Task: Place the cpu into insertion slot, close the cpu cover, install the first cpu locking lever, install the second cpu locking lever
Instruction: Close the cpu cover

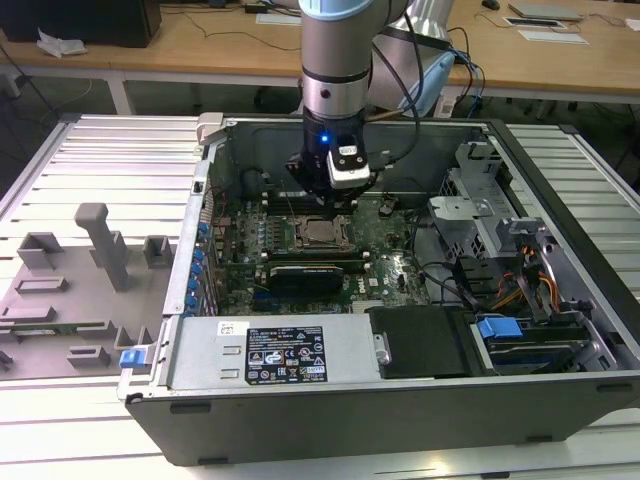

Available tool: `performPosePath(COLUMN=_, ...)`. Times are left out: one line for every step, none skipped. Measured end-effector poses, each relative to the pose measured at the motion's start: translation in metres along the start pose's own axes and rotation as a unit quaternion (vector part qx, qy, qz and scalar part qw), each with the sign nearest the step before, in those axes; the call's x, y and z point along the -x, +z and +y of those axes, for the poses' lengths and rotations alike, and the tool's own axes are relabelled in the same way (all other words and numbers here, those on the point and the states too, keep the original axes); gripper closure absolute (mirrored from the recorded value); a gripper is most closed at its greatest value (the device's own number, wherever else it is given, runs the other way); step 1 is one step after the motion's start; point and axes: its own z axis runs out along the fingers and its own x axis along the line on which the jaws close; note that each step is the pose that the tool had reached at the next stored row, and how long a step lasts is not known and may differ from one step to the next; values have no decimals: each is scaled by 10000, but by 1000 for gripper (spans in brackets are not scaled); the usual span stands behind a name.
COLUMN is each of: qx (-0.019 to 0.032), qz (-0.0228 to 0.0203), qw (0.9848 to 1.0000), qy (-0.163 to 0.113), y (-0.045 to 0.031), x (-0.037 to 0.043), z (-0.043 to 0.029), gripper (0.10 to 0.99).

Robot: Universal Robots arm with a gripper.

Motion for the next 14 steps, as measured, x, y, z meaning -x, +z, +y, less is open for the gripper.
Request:
performPosePath(qx=6, qz=2, qw=9999, qy=-114, y=0, x=-1, z=0, gripper=980)
performPosePath(qx=13, qz=3, qw=9997, qy=-233, y=1, x=-1, z=0, gripper=980)
performPosePath(qx=22, qz=6, qw=9992, qy=-396, y=3, x=-1, z=0, gripper=980)
performPosePath(qx=28, qz=7, qw=9987, qy=-502, y=3, x=-1, z=0, gripper=980)
performPosePath(qx=33, qz=8, qw=9982, qy=-597, y=4, x=-1, z=0, gripper=980)
performPosePath(qx=40, qz=10, qw=9973, qy=-727, y=4, x=-1, z=-1, gripper=980)
performPosePath(qx=45, qz=11, qw=9966, qy=-822, y=5, x=-1, z=0, gripper=980)
performPosePath(qx=50, qz=13, qw=9959, qy=-906, y=6, x=-1, z=-1, gripper=980)
performPosePath(qx=61, qz=15, qw=9939, qy=-1102, y=7, x=-1, z=-1, gripper=980)
performPosePath(qx=71, qz=18, qw=9918, qy=-1278, y=8, x=-2, z=-1, gripper=980)
performPosePath(qx=80, qz=20, qw=9896, qy=-1437, y=9, x=-3, z=-1, gripper=980)
performPosePath(qx=84, qz=21, qw=9883, qy=-1522, y=9, x=-3, z=-1, gripper=980)
performPosePath(qx=88, qz=22, qw=9872, qy=-1590, y=10, x=-4, z=-1, gripper=980)
performPosePath(qx=89, qz=22, qw=9869, qy=-1612, y=10, x=-4, z=-1, gripper=980)
